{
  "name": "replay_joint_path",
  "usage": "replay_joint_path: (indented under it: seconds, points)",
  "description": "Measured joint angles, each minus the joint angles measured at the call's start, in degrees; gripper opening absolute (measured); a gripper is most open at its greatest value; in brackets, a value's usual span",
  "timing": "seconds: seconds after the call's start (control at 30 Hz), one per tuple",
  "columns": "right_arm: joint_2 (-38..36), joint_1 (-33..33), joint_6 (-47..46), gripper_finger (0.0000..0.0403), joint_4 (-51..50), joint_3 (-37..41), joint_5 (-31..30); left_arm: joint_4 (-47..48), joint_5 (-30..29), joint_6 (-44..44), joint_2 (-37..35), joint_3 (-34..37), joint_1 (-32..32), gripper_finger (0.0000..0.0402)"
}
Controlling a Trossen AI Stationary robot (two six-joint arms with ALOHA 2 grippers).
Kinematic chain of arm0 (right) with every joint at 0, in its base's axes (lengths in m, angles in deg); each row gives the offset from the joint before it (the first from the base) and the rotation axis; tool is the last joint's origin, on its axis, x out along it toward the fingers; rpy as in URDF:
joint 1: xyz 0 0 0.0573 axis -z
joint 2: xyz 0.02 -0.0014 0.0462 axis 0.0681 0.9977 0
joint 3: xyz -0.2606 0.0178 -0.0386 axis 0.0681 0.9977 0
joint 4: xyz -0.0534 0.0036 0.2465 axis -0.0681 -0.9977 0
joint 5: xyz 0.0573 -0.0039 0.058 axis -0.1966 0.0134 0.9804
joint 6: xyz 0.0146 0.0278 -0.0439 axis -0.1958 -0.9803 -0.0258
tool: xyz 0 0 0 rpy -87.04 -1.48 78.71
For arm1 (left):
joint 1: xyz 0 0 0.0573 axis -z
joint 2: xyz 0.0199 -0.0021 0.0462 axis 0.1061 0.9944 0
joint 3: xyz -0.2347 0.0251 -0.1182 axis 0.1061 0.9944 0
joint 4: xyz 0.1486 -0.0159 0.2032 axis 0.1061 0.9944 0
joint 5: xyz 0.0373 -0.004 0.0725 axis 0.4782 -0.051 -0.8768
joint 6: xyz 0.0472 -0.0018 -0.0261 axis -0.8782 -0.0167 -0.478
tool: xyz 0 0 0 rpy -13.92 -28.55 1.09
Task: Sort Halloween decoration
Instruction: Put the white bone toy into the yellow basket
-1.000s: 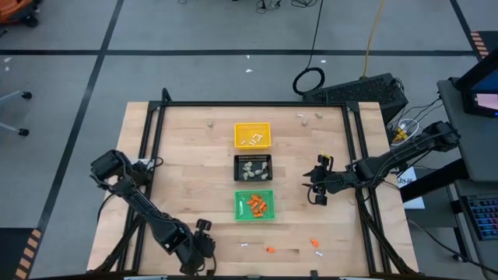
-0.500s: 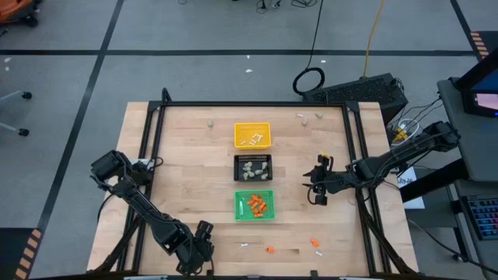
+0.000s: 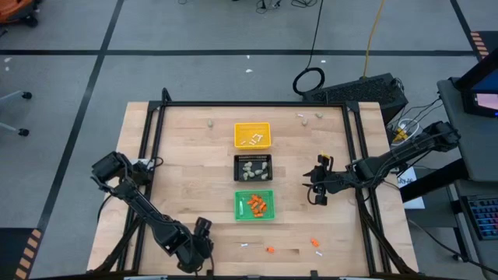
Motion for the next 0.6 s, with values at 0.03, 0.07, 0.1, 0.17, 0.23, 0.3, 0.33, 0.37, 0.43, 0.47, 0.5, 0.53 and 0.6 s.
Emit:
replay_joint_path:
  seconds: [0.03,0.07,0.1,0.17,0.23,0.3,0.33,0.37,0.43,0.47,0.5,0.53,0.6]
  points:
    - [0.00,0.00,0.00,0.0141,0.02,0.00,0.00,0.44,0.10,-0.01,0.00,0.00,0.00,0.0246]
    - [0.00,0.00,0.00,0.0141,0.02,0.00,0.00,1.11,0.33,-0.03,0.00,0.00,-0.04,0.0246]
    - [0.00,0.00,0.00,0.0141,0.02,0.00,0.00,1.89,0.47,0.02,0.00,0.00,-0.04,0.0246]
    - [0.00,0.00,0.00,0.0141,0.02,0.00,0.00,3.22,0.18,1.27,-0.01,-0.01,-0.04,0.0246]
    - [0.00,0.00,0.00,0.0141,0.03,0.00,0.00,4.68,-1.37,3.70,-0.21,-0.04,-0.01,0.0246]
    - [0.00,0.00,0.00,0.0141,0.05,0.00,0.00,5.67,-2.50,5.86,-0.46,-0.04,0.00,0.0246]
    - [0.00,-0.02,0.00,0.0141,0.06,0.00,0.00,5.76,-2.63,6.94,-0.64,-0.04,-0.04,0.0246]
    - [0.00,-0.02,0.00,0.0141,0.06,0.00,0.00,5.92,-2.65,8.30,-0.88,-0.04,-0.04,0.0246]
    - [0.00,-0.02,0.00,0.0141,0.06,0.00,0.00,7.96,-2.37,12.36,-1.54,-0.34,-0.05,0.0246]
    - [0.00,-0.01,0.00,0.0141,0.08,0.01,0.00,9.01,-2.02,15.09,-1.88,-0.71,-0.04,0.0246]
    - [0.00,0.00,0.00,0.0141,0.08,0.01,0.00,9.63,-1.93,17.78,-2.21,-1.20,-0.04,0.0246]
    - [0.00,-0.01,0.00,0.0141,0.09,0.02,0.00,9.92,-1.71,20.24,-2.46,-1.90,-0.04,0.0246]
    - [0.00,0.00,-0.11,0.0141,0.11,0.02,0.00,9.77,-1.58,24.75,-2.95,-3.32,-0.18,0.0246]
